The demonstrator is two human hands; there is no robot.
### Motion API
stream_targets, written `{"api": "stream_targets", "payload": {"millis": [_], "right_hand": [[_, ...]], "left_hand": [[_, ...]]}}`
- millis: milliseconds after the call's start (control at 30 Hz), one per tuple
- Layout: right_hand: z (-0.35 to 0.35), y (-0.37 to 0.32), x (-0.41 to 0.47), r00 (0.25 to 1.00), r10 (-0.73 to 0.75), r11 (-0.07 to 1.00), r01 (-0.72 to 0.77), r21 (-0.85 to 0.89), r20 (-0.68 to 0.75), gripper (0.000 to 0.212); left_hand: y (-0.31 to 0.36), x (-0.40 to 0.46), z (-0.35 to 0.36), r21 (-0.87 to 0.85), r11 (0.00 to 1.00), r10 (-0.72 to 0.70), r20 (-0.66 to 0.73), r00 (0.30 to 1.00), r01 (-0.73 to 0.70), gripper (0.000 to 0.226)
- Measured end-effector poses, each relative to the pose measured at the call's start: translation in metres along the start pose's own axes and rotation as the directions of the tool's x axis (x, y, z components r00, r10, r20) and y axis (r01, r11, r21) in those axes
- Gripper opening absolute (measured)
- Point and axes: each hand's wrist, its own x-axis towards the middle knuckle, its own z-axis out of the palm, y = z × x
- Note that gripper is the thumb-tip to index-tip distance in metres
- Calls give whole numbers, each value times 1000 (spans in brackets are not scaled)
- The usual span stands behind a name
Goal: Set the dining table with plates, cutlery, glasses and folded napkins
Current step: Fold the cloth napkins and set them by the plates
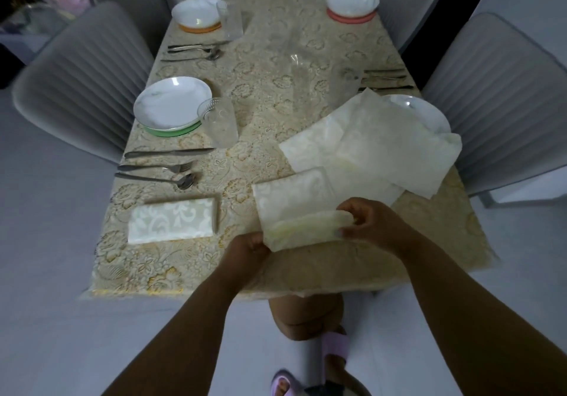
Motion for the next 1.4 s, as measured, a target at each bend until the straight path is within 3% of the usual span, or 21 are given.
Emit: {"api": "stream_targets", "payload": {"millis": [33, 100, 133, 167, 300, 400, 533, 600, 700, 767, 867, 933, 1033, 1100, 1167, 1400], "right_hand": [[-5, 1, -1, 998, 22, 972, -10, 234, -52, 29], [-17, 2, 3, 988, 71, 725, 42, 688, -134, 48], [-19, 1, 7, 989, 81, 624, 45, 780, -122, 55], [-18, -3, 14, 993, 90, 595, 6, 804, -74, 58], [8, -21, 40, 943, 171, 809, -300, 506, 285, 67], [13, -11, 45, 856, 324, 827, -463, 318, 403, 79], [3, 10, 33, 861, 417, 776, -504, 380, 290, 79], [1, 14, 29, 856, 419, 721, -516, 463, 302, 77], [1, 18, 23, 861, 380, 687, -508, 520, 339, 67], [-1, 19, 19, 896, 326, 777, -435, 455, 301, 44], [-1, 22, 18, 921, 246, 924, -317, 214, 302, 63], [5, 26, 23, 943, 245, 959, -269, 85, 225, 56], [16, 23, 34, 976, 216, 974, -218, -69, -35, 20], [22, 23, 41, 977, 179, 965, -198, -171, -119, 44], [26, 22, 44, 963, 199, 953, -233, -194, -180, 53], [38, 22, 39, 912, 279, 860, -376, -344, -299, 49]], "left_hand": [[0, 0, 0, -34, 999, -9, 4, 1000, 9, 24], [1, -1, 0, -78, 997, 6, 31, 999, -4, 23], [1, -2, -1, -73, 997, 25, 47, 999, -21, 22], [1, -4, -1, -47, 998, 41, 59, 997, -39, 22], [-6, -6, 1, 60, 997, 54, 60, 997, -57, 29], [-6, -6, 1, 70, 997, 25, 64, 998, -29, 29], [-1, -3, 0, -58, 997, -54, 53, 997, 57, 27], [3, -1, 2, -137, 982, -134, 2, 991, 133, 23], [8, 7, 9, -225, 949, -251, -107, 962, 222, 35], [7, 14, 14, -143, 958, -272, -192, 943, 247, 39], [9, 21, 20, 1, 958, -272, -297, 915, 285, 38], [9, 24, 24, 54, 948, -276, -344, 898, 312, 30], [10, 23, 31, 149, 936, -240, -395, 887, 320, 24], [10, 23, 37, 179, 936, -200, -437, 877, 302, 29], [11, 25, 41, 192, 931, -188, -475, 860, 309, 34], [14, 34, 48, 429, 803, -165, -508, 845, 414, 35]]}}
